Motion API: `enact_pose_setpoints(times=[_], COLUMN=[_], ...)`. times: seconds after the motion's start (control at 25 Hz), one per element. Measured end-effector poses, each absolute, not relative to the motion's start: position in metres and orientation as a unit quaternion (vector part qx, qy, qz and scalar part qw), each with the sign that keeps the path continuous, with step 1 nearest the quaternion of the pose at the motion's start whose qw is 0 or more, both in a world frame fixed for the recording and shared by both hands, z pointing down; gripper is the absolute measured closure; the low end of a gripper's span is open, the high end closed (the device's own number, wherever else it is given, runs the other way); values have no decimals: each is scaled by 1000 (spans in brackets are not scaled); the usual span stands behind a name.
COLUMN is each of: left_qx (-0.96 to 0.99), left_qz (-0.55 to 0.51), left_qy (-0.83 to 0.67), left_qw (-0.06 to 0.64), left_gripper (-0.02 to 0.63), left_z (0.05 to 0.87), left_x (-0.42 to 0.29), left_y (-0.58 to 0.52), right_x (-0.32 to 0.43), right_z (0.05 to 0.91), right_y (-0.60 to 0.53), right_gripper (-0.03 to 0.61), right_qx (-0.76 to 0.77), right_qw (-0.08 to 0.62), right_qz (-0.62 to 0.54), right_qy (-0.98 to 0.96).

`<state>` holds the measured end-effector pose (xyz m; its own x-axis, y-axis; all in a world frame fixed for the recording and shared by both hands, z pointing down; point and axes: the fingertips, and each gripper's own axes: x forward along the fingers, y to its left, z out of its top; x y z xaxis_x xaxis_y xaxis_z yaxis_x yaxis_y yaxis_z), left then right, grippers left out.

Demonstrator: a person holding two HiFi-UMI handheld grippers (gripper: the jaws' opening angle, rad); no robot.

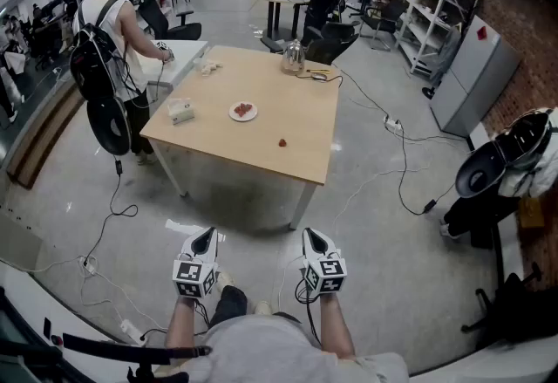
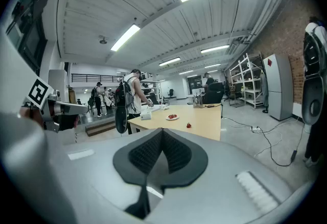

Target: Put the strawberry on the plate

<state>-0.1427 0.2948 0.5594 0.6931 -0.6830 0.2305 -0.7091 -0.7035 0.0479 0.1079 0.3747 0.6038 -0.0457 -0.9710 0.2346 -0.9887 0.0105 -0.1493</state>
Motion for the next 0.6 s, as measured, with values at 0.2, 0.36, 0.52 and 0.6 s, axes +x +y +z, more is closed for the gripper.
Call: enact_pose_setpoints(times=[0.2,0.36,0.52,0.6], left_qx=[918,917,914,911], left_qz=[99,98,102,103], left_qy=[-379,-381,-385,-391], left_qw=[66,70,77,75], left_gripper=[594,594,594,594], left_z=[559,557,551,557], left_x=[-143,-143,-142,-146], left_y=[293,292,293,287], right_x=[109,108,109,108], right_z=[601,601,602,605], right_y=[372,370,367,359], right_gripper=[572,572,572,572], right_qx=[690,687,682,679], right_qw=[24,23,30,32], right_qz=[139,143,148,149], right_qy=[-710,-712,-716,-718])
